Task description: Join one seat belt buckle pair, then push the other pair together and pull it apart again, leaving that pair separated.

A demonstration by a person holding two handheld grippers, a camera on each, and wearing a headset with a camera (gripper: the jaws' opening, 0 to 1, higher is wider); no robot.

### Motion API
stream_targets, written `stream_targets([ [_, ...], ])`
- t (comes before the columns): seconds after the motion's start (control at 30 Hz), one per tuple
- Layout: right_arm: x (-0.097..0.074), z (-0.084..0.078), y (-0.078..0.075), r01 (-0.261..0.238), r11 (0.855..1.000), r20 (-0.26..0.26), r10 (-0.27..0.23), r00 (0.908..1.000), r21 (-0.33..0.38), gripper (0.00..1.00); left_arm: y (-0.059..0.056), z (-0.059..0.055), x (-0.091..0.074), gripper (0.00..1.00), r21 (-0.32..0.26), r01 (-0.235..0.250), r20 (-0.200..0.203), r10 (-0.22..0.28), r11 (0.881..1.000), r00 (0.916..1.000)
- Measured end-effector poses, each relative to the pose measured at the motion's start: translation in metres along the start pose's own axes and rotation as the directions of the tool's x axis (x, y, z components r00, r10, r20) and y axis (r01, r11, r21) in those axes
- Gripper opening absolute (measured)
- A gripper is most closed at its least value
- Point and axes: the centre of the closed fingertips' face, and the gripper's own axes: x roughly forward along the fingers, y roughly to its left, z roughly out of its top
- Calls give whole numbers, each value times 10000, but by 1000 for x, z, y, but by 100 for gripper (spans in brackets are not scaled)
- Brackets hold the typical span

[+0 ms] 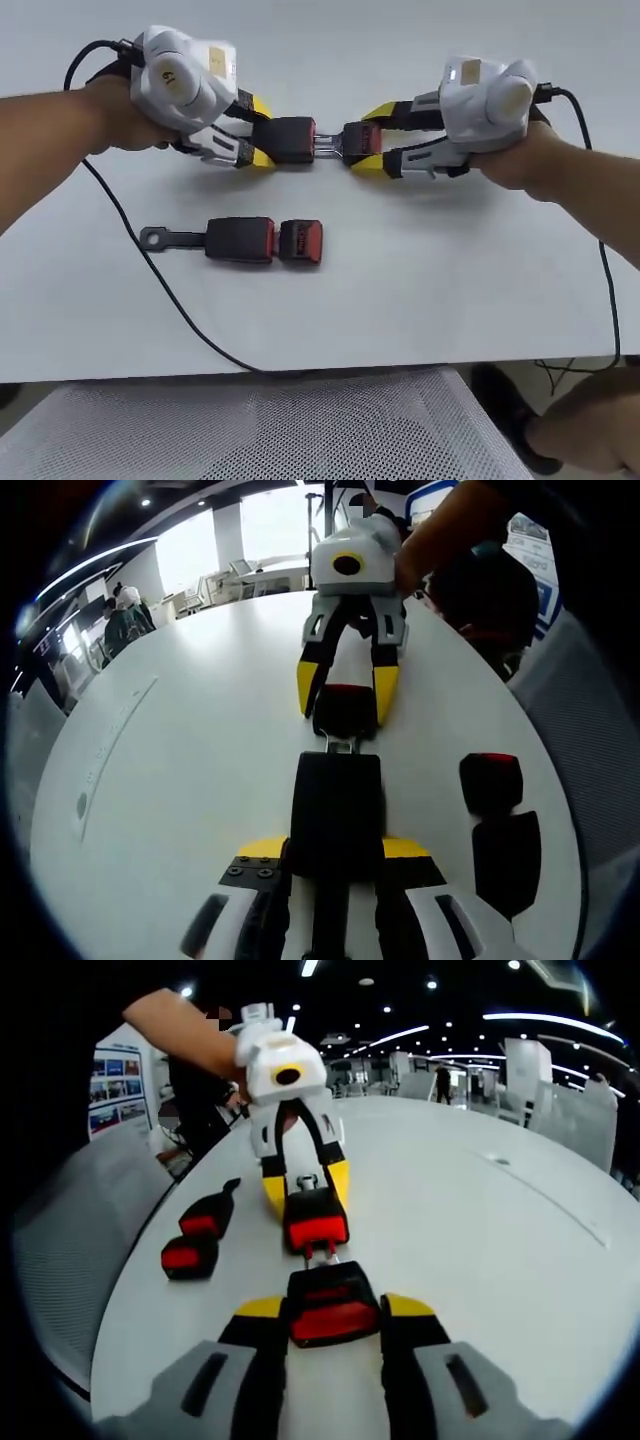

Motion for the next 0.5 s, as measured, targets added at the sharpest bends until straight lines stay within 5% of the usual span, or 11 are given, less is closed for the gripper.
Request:
stream_targets([
  [0.5,7,3,4,67,9998,-186,-64,9998,188,35,-1,0,0,33,312,102,-417,-88,9995,9991],
])
